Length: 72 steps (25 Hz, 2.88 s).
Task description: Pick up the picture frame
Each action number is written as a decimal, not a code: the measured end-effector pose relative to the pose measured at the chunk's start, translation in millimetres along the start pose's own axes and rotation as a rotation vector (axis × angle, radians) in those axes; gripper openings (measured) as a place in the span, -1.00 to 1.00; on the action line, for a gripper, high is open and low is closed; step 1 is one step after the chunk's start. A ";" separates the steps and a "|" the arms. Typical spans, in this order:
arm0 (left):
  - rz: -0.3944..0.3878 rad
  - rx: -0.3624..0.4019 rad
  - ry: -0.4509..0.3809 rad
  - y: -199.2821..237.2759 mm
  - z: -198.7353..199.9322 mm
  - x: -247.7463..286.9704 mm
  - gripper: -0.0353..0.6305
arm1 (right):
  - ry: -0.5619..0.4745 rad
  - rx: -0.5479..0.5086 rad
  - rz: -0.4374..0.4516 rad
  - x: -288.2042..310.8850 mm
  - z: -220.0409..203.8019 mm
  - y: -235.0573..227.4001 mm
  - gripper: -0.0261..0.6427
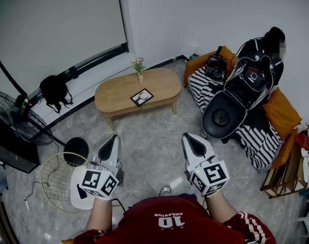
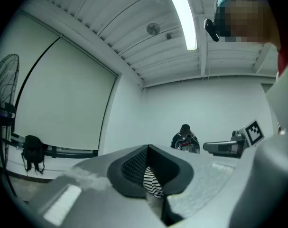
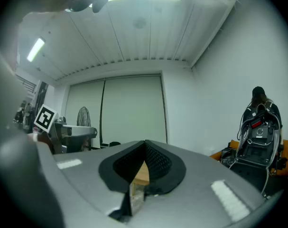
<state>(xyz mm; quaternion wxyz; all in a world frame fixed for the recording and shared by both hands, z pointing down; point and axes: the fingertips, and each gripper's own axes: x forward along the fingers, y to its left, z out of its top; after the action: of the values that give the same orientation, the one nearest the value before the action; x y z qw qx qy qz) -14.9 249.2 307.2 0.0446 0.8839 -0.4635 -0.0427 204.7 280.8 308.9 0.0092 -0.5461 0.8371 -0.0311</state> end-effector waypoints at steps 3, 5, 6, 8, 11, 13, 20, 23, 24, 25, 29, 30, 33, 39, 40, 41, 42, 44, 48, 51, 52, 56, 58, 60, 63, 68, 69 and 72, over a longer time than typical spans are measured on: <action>-0.009 0.004 0.001 -8.4 -1.7 -0.8 -0.88 | -0.001 -0.008 0.003 -5.8 0.5 0.8 -0.93; -0.010 0.001 0.000 -12.9 -3.4 -1.8 -0.88 | -0.004 -0.010 0.005 -9.7 0.5 0.9 -0.93; -0.009 -0.004 -0.001 -14.8 -4.0 -2.3 -0.88 | -0.006 -0.009 0.006 -11.5 0.8 0.7 -0.93; -0.013 -0.009 -0.001 -17.9 -4.8 -3.0 -0.88 | -0.009 -0.010 0.005 -14.2 1.6 0.3 -0.93; -0.016 -0.008 0.002 -20.4 -5.3 -3.0 -0.88 | -0.010 -0.010 0.005 -16.1 2.4 0.2 -0.93; -0.016 -0.006 0.002 -20.7 -4.8 -1.9 -0.88 | -0.010 -0.011 0.008 -15.5 2.7 -0.6 -0.93; -0.013 -0.012 -0.005 -19.1 -0.2 2.2 -0.88 | -0.004 -0.026 0.016 -9.7 6.2 -2.6 -0.93; -0.007 -0.011 -0.008 -20.9 0.7 3.1 -0.88 | -0.013 -0.029 0.021 -9.1 7.9 -4.7 -0.93; -0.007 -0.007 -0.009 -21.0 1.3 3.9 -0.88 | -0.020 -0.028 0.016 -8.1 9.2 -6.6 -0.93; -0.006 -0.003 -0.010 -21.4 2.2 5.3 -0.88 | -0.027 -0.026 0.007 -7.0 10.7 -9.6 -0.93; 0.003 0.006 -0.005 -25.1 3.4 9.6 -0.88 | -0.036 -0.031 -0.008 -4.7 13.1 -19.1 -0.93; 0.008 0.009 -0.003 -25.0 3.0 9.7 -0.88 | -0.037 -0.028 -0.002 -4.0 12.9 -19.4 -0.93; 0.020 0.013 0.006 -24.7 -0.1 8.6 -0.88 | -0.037 -0.010 0.021 -2.4 9.9 -18.7 -0.93; 0.051 0.005 0.041 -26.7 -7.3 4.5 -0.88 | -0.018 0.033 0.063 0.1 0.4 -19.2 -0.93; 0.055 0.009 0.048 -25.9 -8.4 4.1 -0.88 | -0.019 0.038 0.072 0.9 -0.8 -17.8 -0.93; 0.058 0.014 0.054 -24.7 -9.4 3.9 -0.88 | -0.018 0.040 0.079 2.1 -2.3 -16.5 -0.93; 0.060 0.019 0.059 -23.3 -10.3 3.8 -0.88 | -0.016 0.040 0.083 4.1 -4.1 -15.6 -0.93; 0.062 0.028 0.067 -21.0 -12.0 4.5 -0.88 | -0.007 0.038 0.086 9.4 -7.8 -15.9 -0.93; 0.072 0.011 0.076 -8.6 -18.0 13.1 -0.88 | 0.022 0.034 0.090 24.6 -14.2 -17.6 -0.93; 0.071 -0.006 0.080 7.7 -25.2 26.0 -0.88 | 0.044 0.022 0.089 38.9 -20.1 -17.7 -0.93; 0.072 -0.002 0.082 12.4 -26.5 31.5 -0.88 | 0.049 0.019 0.086 43.9 -21.7 -19.6 -0.93; 0.061 0.021 0.075 31.7 -24.4 58.8 -0.88 | 0.065 0.012 0.079 73.3 -27.0 -31.2 -0.93; 0.054 0.030 0.076 48.4 -23.6 70.7 -0.88 | 0.067 0.004 0.075 93.5 -27.7 -31.1 -0.93; 0.053 0.038 0.076 71.0 -21.8 84.8 -0.88 | 0.067 -0.008 0.073 118.4 -25.4 -29.9 -0.93; 0.042 0.038 0.069 101.7 -13.9 114.1 -0.88 | 0.072 -0.028 0.074 158.9 -19.7 -32.4 -0.93; 0.013 0.021 0.071 144.7 -5.6 156.1 -0.88 | 0.081 -0.047 0.067 218.9 -6.6 -37.2 -0.93; 0.005 0.011 0.071 152.4 -4.0 162.9 -0.88 | 0.083 -0.048 0.061 228.8 -4.3 -37.5 -0.93; -0.017 -0.004 0.070 175.9 3.3 181.5 -0.88 | 0.086 -0.045 0.047 257.3 2.7 -37.5 -0.93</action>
<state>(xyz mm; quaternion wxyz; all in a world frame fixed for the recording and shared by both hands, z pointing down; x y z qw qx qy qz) -55.8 0.0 318.5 0.0623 0.8888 -0.4539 -0.0133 135.3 30.2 313.3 -0.0385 -0.5245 0.8498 -0.0355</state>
